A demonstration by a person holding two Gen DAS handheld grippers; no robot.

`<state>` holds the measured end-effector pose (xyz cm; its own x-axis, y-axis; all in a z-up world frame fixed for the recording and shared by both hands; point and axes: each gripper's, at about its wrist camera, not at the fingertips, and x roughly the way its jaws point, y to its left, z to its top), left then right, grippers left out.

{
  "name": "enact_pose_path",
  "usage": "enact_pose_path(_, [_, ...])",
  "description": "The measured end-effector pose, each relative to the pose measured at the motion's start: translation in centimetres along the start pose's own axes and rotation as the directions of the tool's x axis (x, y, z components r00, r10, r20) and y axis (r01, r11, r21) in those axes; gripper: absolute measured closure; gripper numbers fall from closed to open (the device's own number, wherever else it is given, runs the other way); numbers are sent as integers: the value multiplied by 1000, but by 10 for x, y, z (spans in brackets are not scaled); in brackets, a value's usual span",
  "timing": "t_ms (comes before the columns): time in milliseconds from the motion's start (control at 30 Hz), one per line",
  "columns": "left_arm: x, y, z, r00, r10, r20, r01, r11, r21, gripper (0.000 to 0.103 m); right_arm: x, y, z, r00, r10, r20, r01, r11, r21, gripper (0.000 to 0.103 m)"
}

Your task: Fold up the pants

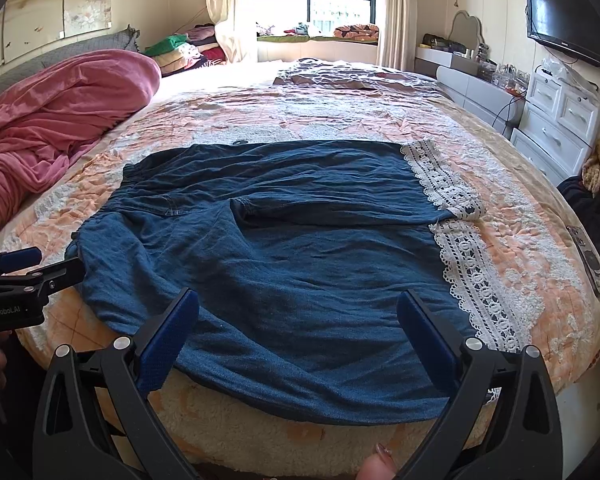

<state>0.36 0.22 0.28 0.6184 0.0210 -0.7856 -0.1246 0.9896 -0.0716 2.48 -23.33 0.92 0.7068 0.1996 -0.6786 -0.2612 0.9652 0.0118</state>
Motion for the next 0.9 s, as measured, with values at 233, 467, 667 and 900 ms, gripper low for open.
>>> enact_pose_path(233, [2, 4, 6, 1000, 11, 5, -10, 1000, -10, 9, 4, -3, 8, 1000, 21, 0, -21, 1000, 9, 4])
enact_pose_path(467, [11, 10, 15, 1000, 2, -4, -2, 1000, -21, 9, 20, -9, 26, 997, 66, -25, -66, 998, 8, 4])
enact_pose_path(667, [29, 25, 41, 1000, 1, -24, -1, 1000, -7, 9, 48, -8, 52, 985, 157, -71, -160, 987, -32, 4])
enact_pose_path(900, [72, 62, 93, 998, -36, -50, 35, 999, -23, 9, 99, -3, 101, 966, 228, -124, -243, 963, -118, 4])
